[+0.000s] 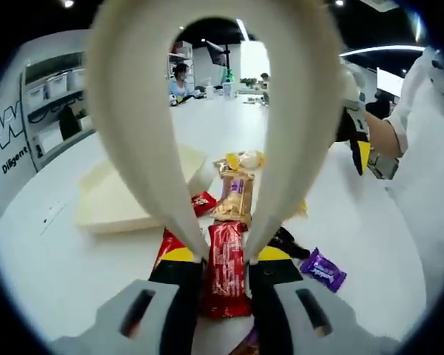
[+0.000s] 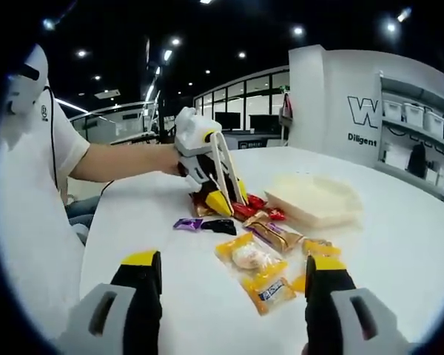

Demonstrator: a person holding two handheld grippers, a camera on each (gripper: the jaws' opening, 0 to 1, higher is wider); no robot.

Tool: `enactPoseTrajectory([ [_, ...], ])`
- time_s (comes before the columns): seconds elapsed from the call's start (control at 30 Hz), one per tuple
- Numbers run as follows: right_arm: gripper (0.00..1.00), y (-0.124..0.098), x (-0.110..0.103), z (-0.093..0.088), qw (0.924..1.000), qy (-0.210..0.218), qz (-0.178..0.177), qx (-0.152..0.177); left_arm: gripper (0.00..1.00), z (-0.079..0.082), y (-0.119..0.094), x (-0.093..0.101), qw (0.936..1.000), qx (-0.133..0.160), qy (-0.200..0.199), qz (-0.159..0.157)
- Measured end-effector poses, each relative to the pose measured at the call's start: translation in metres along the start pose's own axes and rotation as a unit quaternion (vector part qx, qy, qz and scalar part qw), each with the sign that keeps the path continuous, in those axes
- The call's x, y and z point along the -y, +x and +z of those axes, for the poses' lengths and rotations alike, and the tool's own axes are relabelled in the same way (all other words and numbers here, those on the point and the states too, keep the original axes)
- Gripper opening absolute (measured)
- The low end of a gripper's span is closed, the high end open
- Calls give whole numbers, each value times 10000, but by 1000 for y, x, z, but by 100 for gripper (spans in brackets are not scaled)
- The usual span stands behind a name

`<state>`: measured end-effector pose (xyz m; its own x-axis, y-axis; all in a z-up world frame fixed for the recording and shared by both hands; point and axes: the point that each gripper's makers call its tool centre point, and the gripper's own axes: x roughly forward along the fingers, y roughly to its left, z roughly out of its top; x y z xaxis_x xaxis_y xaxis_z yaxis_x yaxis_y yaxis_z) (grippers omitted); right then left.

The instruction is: Place the target food into the container with the food tongs after gripping and lifting it, then release it inside without dropping or visibly crushing the food.

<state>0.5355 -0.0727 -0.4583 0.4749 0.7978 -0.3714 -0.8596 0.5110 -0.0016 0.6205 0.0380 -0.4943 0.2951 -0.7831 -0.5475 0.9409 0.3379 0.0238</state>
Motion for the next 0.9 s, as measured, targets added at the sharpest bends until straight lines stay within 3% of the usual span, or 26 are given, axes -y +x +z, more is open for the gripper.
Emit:
enactPoseTrajectory([
  [0.6,77,-3,0,0,10000,-12,-3,31,22,10,-17,2,9999,104,87,3],
  [0.9,77,-5,-1,1,10000,-17,4,54,22,36,-32,1,9994,283,198,-94],
])
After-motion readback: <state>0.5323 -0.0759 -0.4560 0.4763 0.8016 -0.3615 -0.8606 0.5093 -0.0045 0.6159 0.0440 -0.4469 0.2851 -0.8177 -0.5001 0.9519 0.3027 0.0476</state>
